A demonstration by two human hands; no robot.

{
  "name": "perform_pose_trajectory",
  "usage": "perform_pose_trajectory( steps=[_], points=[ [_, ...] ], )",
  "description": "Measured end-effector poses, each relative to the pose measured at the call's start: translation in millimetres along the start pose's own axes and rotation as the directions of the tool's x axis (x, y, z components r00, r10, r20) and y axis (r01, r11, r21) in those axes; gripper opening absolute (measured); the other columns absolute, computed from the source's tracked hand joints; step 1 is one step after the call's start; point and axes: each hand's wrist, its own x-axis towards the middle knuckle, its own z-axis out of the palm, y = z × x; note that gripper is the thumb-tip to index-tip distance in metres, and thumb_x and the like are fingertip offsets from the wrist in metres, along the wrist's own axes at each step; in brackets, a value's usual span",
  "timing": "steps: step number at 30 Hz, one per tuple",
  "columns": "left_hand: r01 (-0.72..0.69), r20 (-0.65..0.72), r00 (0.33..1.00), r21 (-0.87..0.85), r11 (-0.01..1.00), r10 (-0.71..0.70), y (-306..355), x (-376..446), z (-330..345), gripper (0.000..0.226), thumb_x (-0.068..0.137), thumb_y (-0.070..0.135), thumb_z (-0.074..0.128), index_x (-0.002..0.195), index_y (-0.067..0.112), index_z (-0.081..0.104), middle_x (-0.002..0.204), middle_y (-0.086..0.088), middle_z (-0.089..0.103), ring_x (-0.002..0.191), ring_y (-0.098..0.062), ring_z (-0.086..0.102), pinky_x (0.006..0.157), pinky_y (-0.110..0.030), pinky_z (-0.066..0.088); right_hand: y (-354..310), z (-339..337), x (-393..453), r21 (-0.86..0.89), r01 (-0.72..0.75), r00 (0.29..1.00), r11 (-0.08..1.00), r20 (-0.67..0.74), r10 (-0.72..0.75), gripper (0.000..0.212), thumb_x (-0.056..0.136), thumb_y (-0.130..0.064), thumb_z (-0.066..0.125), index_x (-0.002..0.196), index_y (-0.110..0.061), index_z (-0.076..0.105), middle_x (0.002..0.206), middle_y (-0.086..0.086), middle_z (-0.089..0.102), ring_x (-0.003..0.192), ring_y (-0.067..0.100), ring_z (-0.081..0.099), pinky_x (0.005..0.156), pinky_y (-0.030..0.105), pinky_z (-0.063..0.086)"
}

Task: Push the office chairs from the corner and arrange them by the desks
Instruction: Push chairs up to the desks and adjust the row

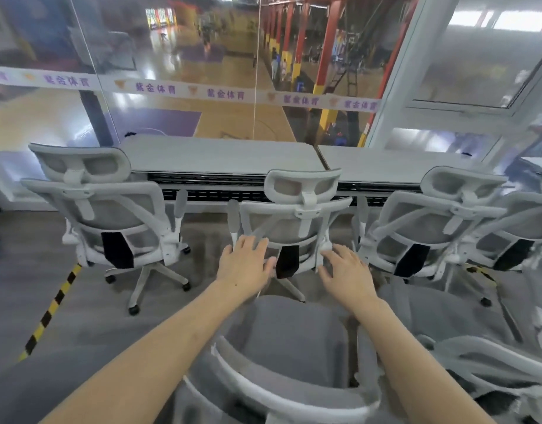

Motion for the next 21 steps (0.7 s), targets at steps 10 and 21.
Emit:
perform_pose_trajectory(
  steps=[10, 21],
  points=[
    [0.192, 0.184, 0.965, -0.015, 0.981, -0.186, 18.6, 149.6, 64.8, 0.055, 0.105, 0.050, 0.035, 0.153, 0.024, 0.033, 0.156, -0.006, 0.040, 0.144, -0.027, 0.033, 0.110, -0.055, 0.037, 76.3, 63.0, 185.1, 0.044, 0.035, 0.944, 0.998, 0.326, -0.048, 0.053, 0.099, -0.043, 0.049, 0.149, -0.023, 0.048, 0.158, 0.008, 0.039, 0.147, 0.029, 0.033, 0.113, 0.051, 0.036],
    [0.127, 0.379, 0.913, 0.084, 0.988, -0.150, -23.9, 325.0, 122.1, 0.068, 0.107, 0.057, 0.018, 0.164, 0.034, -0.012, 0.172, 0.000, -0.020, 0.156, -0.034, -0.021, 0.121, -0.070, -0.004, 141.0, 125.6, 352.5, -0.111, 0.031, 0.925, 0.993, 0.379, 0.014, 0.089, 0.096, -0.041, 0.047, 0.164, -0.029, -0.009, 0.172, 0.011, -0.018, 0.159, 0.033, -0.013, 0.126, 0.058, 0.010]
  ],
)
